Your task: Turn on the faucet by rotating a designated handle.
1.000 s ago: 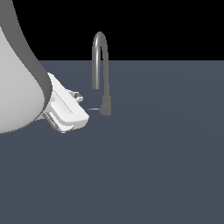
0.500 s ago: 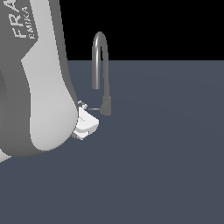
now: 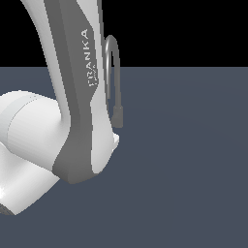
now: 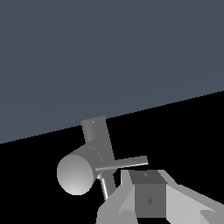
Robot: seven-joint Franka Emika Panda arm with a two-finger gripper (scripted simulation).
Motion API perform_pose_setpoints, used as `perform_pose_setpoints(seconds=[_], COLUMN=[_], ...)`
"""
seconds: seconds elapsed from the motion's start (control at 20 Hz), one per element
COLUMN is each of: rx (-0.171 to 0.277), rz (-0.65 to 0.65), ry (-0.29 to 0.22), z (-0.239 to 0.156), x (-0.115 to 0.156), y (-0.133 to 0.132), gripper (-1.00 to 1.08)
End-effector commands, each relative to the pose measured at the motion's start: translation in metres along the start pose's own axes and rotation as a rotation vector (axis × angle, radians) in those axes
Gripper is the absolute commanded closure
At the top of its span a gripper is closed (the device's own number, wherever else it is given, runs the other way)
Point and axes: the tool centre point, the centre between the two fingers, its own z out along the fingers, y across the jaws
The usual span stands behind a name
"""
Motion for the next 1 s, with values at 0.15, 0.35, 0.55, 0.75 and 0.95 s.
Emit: perform_pose_setpoints(seconds=[0.15, 0.35, 0.55, 0.75, 0.95], rx=[-0.084, -0.135, -0.174, -0.203, -0.219], rz=[-0.089, -0.144, -0.188, -0.22, -0.238], ry=[-0.011, -0.018, -0.023, -0.027, -0.029], z=[0.012, 0.021, 0.028, 0.033, 0.037], x=[0.015, 0.024, 0.03, 0.035, 0.037], y=[-0.008, -0.012, -0.016, -0.019, -0.021], gripper=[1.08, 1.08, 1.08, 1.08, 1.08])
